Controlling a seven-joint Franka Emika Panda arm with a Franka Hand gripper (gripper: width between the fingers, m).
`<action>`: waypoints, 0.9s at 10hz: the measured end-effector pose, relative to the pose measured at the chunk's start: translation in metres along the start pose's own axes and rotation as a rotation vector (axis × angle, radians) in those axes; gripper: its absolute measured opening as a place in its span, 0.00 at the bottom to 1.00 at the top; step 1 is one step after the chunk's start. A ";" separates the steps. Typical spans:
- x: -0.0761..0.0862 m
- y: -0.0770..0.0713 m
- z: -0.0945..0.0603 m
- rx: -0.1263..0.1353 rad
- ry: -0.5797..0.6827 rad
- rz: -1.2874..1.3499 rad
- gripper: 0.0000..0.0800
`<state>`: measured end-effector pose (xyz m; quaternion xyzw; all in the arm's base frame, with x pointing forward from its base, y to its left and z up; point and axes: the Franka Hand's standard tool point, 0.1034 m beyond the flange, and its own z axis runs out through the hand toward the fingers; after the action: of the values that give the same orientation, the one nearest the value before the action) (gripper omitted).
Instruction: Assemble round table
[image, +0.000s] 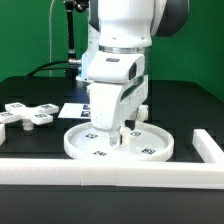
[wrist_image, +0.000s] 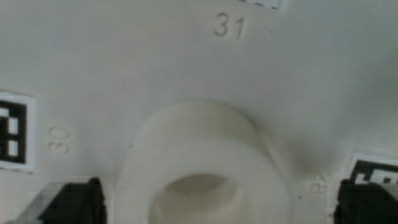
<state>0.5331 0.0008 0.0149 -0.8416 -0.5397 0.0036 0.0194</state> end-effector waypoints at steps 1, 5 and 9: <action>-0.002 0.001 0.000 0.000 0.000 0.005 0.78; -0.001 0.001 0.000 0.000 0.000 0.003 0.51; 0.000 0.000 0.000 0.000 0.000 0.002 0.51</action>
Offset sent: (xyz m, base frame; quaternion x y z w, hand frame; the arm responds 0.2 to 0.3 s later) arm 0.0000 0.0000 0.0000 0.0000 0.0000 0.0000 1.0000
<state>0.5335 0.0004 0.0146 -0.8423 -0.5387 0.0034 0.0195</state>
